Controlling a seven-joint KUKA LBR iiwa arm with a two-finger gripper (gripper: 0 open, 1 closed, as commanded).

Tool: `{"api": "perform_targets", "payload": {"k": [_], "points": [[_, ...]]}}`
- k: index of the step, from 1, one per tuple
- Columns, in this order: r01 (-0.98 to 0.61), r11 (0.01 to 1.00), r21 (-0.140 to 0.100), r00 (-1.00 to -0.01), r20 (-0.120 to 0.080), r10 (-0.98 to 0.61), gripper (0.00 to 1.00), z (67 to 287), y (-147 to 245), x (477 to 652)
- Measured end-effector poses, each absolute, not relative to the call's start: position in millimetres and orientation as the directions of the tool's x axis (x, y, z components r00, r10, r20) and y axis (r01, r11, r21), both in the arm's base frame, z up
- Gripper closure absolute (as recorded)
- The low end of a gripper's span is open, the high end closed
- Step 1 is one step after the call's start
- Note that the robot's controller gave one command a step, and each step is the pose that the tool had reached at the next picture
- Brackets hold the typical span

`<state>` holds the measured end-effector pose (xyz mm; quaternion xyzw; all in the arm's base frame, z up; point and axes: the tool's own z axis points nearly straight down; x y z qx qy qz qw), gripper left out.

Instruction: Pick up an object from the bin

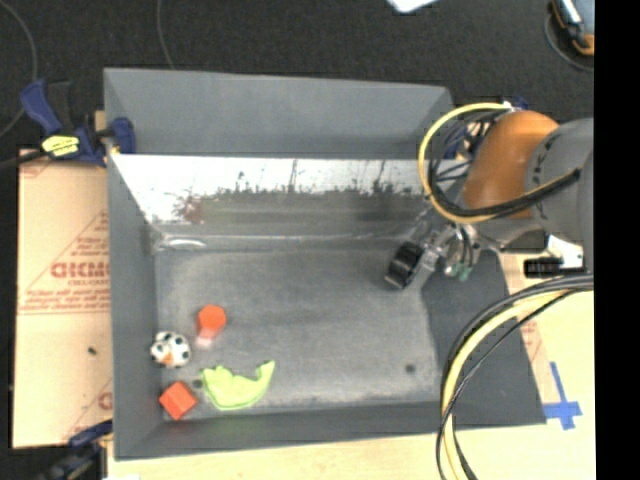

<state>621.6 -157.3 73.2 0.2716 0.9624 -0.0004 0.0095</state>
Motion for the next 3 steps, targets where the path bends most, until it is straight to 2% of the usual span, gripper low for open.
{"api": "perform_targets", "payload": {"k": [3], "points": [[0.521, 0.853, 0.004, -0.853, -0.019, 0.521, 1.0, 113, -158, 621.3]]}}
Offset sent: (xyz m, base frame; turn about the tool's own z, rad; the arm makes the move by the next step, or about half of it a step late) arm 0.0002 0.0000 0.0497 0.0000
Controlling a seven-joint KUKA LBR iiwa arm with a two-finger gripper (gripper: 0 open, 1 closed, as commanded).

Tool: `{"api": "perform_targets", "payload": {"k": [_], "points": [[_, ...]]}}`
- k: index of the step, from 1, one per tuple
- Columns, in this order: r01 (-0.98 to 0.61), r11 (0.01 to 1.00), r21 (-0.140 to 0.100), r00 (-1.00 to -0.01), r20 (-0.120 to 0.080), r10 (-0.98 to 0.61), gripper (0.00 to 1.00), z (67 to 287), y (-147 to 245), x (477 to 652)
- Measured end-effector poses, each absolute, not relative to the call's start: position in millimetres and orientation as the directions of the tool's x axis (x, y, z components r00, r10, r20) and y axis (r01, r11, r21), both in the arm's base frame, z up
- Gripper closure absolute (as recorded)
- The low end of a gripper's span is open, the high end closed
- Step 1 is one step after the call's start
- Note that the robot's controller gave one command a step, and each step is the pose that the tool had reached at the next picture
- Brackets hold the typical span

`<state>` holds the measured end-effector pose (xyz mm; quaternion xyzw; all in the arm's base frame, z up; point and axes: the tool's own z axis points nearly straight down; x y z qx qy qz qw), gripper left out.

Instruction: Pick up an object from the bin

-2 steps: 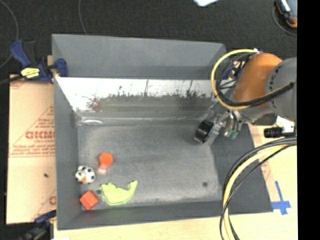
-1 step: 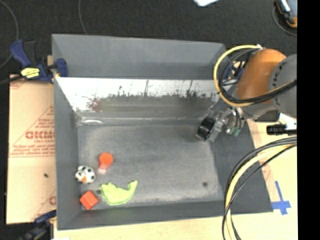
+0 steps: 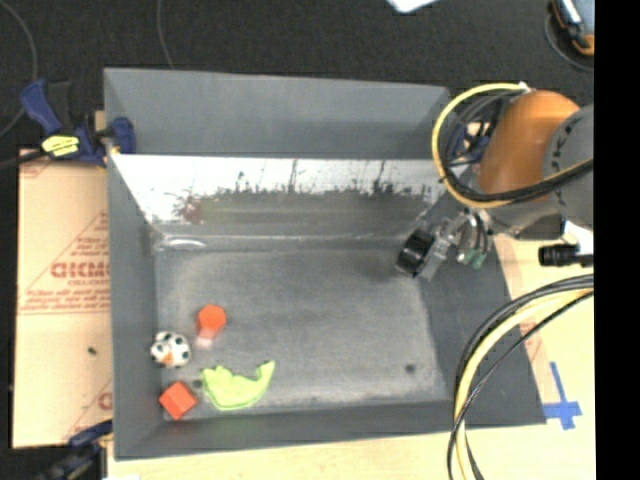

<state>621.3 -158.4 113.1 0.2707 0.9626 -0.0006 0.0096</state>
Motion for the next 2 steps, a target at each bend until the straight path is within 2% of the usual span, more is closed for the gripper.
{"api": "perform_targets", "payload": {"k": [2], "points": [[0.52, 0.854, 0.004, -0.854, -0.02, 0.52, 1.0, 151, -159, 621.4]]}}
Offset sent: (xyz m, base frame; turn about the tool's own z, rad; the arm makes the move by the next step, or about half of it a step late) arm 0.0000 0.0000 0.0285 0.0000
